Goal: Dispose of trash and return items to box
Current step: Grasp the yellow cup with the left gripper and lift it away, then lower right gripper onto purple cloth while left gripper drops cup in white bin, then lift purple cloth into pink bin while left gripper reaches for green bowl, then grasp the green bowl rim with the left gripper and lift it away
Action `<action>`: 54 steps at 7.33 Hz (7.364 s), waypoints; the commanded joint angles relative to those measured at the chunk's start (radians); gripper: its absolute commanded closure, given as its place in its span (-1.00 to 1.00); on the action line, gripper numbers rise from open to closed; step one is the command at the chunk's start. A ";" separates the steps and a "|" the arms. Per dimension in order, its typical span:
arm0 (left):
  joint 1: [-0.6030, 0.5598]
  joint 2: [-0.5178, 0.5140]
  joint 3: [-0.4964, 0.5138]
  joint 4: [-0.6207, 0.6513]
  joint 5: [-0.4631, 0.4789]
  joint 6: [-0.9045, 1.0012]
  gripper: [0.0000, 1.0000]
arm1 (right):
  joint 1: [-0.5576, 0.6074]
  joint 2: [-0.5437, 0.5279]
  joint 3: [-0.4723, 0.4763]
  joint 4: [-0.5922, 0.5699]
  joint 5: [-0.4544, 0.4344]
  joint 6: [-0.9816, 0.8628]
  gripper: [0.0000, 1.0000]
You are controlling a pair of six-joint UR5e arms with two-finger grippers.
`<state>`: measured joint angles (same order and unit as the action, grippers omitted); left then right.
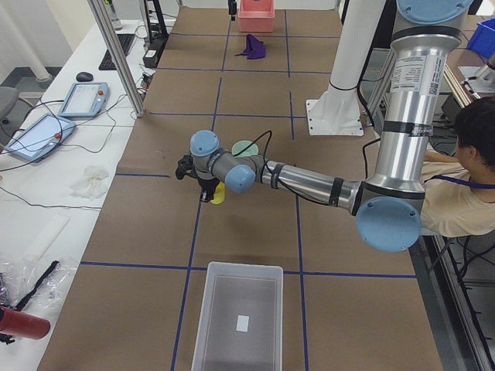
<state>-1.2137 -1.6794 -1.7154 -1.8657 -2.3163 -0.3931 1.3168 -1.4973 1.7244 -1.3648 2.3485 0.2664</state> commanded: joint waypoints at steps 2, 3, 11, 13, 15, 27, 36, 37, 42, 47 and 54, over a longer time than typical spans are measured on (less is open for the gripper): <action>-0.183 -0.049 -0.135 0.196 -0.003 0.083 1.00 | -0.048 -0.004 0.003 0.096 0.000 0.200 -1.00; -0.235 -0.048 -0.132 0.245 -0.003 0.199 1.00 | -0.057 -0.006 0.003 0.096 0.002 0.223 -1.00; -0.517 0.186 0.227 0.147 0.002 0.906 1.00 | -0.176 -0.185 0.072 0.096 -0.017 0.462 -1.00; -0.514 0.196 0.302 0.087 -0.003 0.858 1.00 | -0.192 -0.184 0.072 0.096 -0.044 0.462 -1.00; -0.468 0.204 0.367 -0.001 -0.062 0.787 1.00 | -0.206 -0.185 0.070 0.096 -0.048 0.464 -1.00; -0.262 0.161 0.050 -0.110 -0.141 0.243 -0.50 | -0.245 -0.152 0.014 0.098 -0.092 0.513 1.00; 0.318 -0.048 -0.141 -0.133 0.031 -0.639 -0.70 | 0.368 -0.236 0.271 -0.312 -0.061 -0.233 1.00; 0.350 -0.046 -0.136 -0.132 0.076 -0.639 -0.77 | 0.457 -0.215 0.238 -0.397 -0.086 -0.418 1.00; 0.519 -0.031 -0.133 -0.133 0.204 -0.688 -0.88 | 0.538 -0.169 -0.269 -0.171 -0.101 -0.727 1.00; 0.533 -0.115 -0.020 -0.131 0.242 -0.708 -0.80 | 0.519 -0.158 -0.385 -0.002 -0.103 -0.604 0.70; 0.510 -0.096 -0.172 -0.113 0.259 -0.742 1.00 | 0.423 -0.132 -0.148 0.001 -0.045 -0.384 -1.00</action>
<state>-0.6923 -1.7907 -1.8164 -1.9893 -2.0567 -1.1299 1.7848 -1.6321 1.4809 -1.3625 2.2833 -0.2334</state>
